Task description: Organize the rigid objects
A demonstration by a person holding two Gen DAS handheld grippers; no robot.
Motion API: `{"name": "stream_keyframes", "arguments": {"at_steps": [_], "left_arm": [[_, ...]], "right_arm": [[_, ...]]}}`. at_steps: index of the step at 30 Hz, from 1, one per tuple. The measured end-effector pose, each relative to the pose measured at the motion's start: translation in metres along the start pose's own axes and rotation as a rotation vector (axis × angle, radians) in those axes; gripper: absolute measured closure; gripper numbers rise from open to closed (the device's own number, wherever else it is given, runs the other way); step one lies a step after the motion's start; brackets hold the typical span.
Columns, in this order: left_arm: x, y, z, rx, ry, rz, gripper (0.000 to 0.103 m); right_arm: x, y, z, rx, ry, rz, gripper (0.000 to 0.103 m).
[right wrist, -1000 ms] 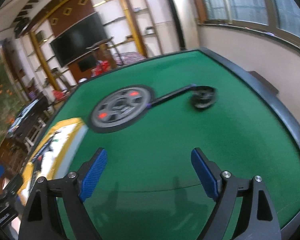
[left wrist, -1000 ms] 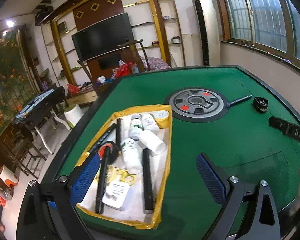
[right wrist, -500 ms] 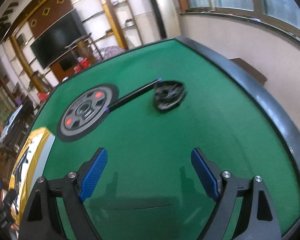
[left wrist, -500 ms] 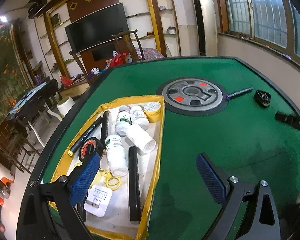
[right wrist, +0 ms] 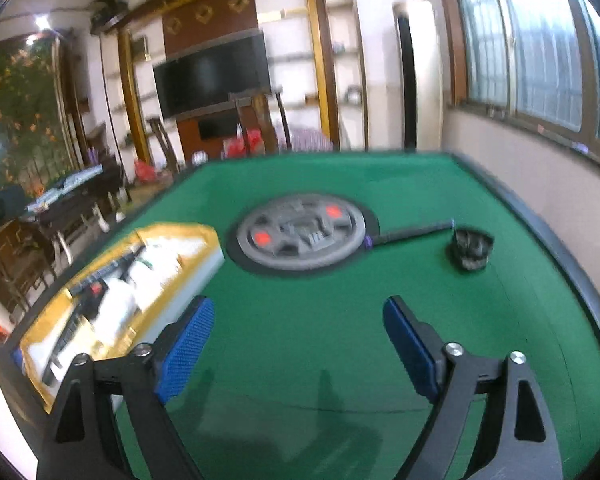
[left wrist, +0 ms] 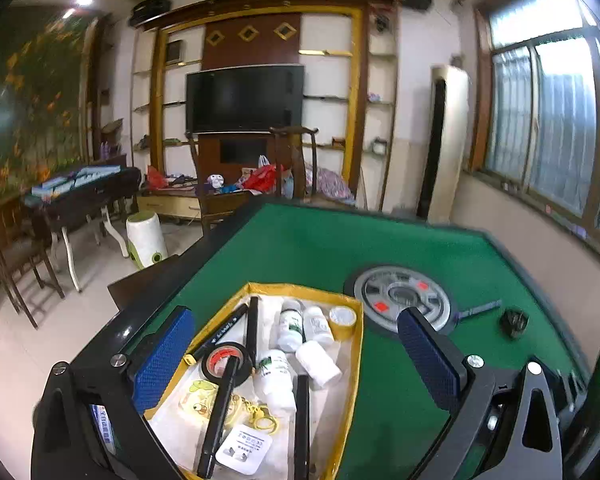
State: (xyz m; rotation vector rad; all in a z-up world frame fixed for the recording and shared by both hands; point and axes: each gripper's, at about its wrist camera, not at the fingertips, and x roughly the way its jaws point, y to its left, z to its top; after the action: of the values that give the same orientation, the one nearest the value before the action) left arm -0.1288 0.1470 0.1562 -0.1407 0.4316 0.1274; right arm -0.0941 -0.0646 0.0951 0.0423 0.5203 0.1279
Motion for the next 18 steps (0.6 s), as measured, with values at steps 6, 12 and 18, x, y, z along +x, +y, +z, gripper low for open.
{"name": "stream_keyframes", "arguments": {"at_steps": [6,12,18], "left_arm": [[-0.019,0.026,0.002,-0.081,-0.07,-0.042,0.0],[0.0,0.027,-0.011,0.0,0.085,-0.018,0.0],[0.039,0.038,-0.056,0.011,0.372,0.004,0.0]], "right_arm": [[-0.009,0.031,-0.001,-0.12,-0.088,-0.129,0.0],[-0.006,0.054,-0.008,-0.18,-0.046,-0.125,0.0],[0.005,0.096,-0.027,-0.303,0.094,-0.084,0.0]]}}
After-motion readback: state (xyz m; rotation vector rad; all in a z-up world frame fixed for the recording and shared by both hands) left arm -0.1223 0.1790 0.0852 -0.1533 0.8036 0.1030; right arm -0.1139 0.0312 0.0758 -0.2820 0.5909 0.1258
